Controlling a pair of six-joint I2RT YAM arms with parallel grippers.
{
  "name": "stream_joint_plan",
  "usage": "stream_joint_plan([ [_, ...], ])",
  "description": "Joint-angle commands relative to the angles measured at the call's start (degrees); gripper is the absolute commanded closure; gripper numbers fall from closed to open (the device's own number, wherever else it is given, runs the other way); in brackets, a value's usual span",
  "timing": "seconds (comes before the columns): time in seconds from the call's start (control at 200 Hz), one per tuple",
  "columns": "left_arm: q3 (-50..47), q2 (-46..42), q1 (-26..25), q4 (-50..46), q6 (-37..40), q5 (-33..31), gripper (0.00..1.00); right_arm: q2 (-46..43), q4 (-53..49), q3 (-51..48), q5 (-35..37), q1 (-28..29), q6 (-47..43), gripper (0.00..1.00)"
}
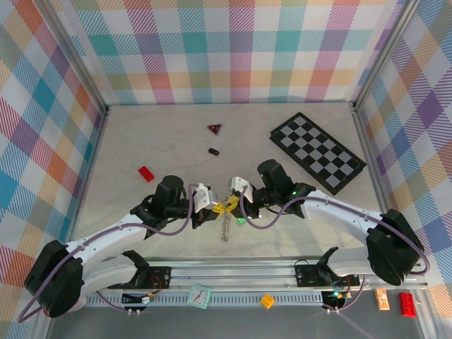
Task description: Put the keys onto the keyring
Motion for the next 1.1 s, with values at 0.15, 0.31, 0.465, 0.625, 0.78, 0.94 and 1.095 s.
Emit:
stream_joint_plan([
  [0.15, 0.9, -0.4, -0.7, 2.4, 0.4, 2.2, 1.00, 1.1, -0.2, 2.6, -4.0, 0.4, -1.6, 0.99],
  [0.31, 0.8, -0.5, -0.7, 3.6, -0.8, 1.1, 0.95, 1.5, -1.0, 2.8, -5.7, 0.4, -1.7, 1.00],
  [0.465, 0.5, -0.4, -0.7, 5.5, -2.0, 1.3, 0.92, 1.6, -1.3, 2.8, -6.2, 0.4, -1.7, 1.00],
  [0.625, 0.5, 0.1, -0.8, 6.2, -2.6, 1.3, 0.89, 1.5, -1.1, 2.8, -6.3, 0.5, -1.6, 1.00],
  [0.78, 0.5, 0.2, -0.8, 5.9, -2.3, 1.4, 0.99, 1.4, -1.2, 2.8, -6.2, 0.4, -1.6, 1.00],
  [0.94, 0.4, -0.1, -0.8, 5.8, -2.0, 1.6, 1.00, 0.7, -0.8, 2.4, -3.9, 0.3, -0.3, 0.92],
  [1.095, 0.6, -0.1, -0.7, 4.6, -1.4, 0.9, 1.00, -5.7, 2.5, -1.3, -0.3, -1.3, 5.1, 0.62],
])
